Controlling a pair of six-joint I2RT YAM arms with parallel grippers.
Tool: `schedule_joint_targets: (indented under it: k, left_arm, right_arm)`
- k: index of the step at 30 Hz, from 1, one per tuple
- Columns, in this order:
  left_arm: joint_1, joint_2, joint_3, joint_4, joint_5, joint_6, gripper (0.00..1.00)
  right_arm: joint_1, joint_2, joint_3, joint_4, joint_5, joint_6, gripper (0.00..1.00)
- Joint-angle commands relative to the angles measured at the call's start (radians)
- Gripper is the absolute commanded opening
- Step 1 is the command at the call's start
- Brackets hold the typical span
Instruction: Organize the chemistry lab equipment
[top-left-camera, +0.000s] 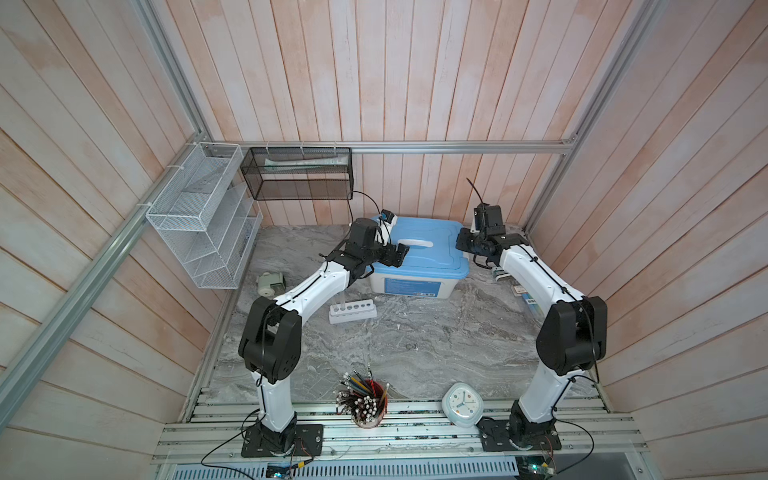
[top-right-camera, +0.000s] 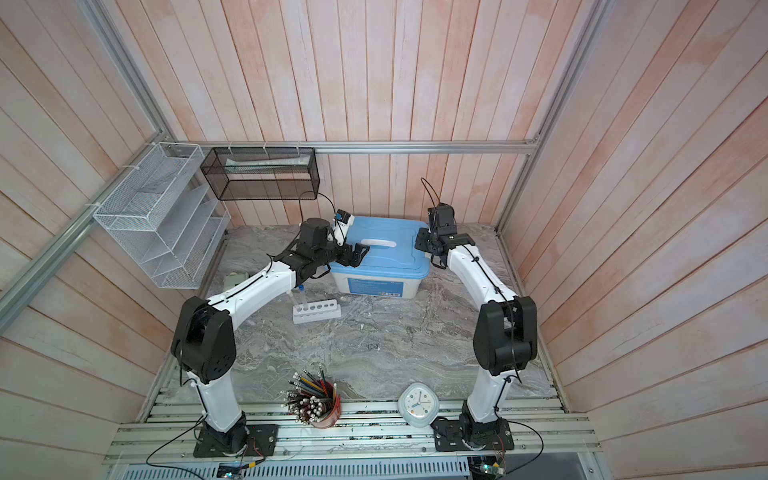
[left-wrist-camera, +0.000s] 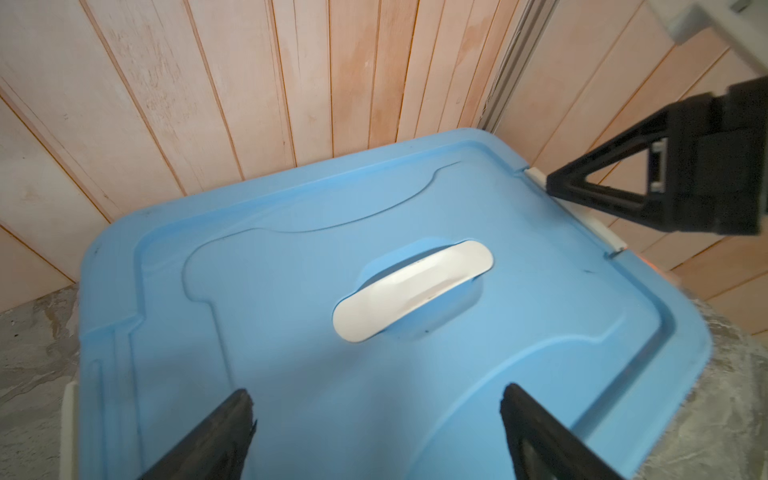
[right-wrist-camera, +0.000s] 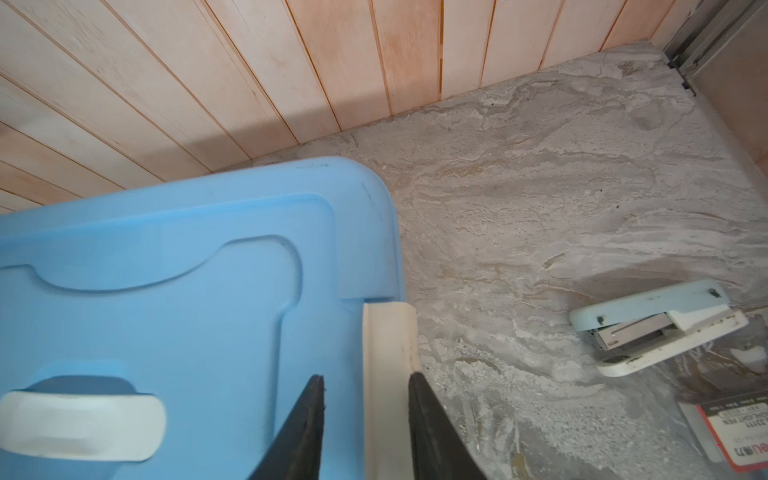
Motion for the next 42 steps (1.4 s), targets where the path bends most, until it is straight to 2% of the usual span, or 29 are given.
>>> schedule_joint_targets:
  k: [1,8,12,15,24,32,42]
  left_arm:
    - [0.039,-0.085,-0.047,0.054,0.060,-0.066,0.96]
    - [0.213,-0.155,-0.222,0.199,0.195,-0.248,0.96]
    - [0.269,-0.174,-0.276,0.227,0.199,-0.287,0.96]
    - [0.303,-0.173,-0.300,0.259,0.242,-0.327,0.96]
    - [0.334,-0.102,-0.292,0.302,0.366,-0.382,0.96]
    - [0.336,-0.042,-0.290,0.353,0.412,-0.433,0.96]
    - [0.335,-0.004,-0.293,0.392,0.440,-0.467,0.96]
  right_arm:
    - [0.014,-0.024,0.039,0.012,0.008,-0.032,0.39]
    - [0.098,-0.061,0.032,0.089,0.009,-0.085,0.42]
    - [0.161,-0.017,0.082,0.100,-0.035,-0.133,0.42]
    - [0.217,0.044,0.143,0.090,-0.054,-0.174,0.42]
    - [0.292,0.189,0.239,0.101,-0.078,-0.193,0.41]
    - [0.308,0.212,0.195,0.142,-0.054,-0.199,0.41]
    - [0.308,0.189,0.044,0.208,-0.010,-0.199,0.40]
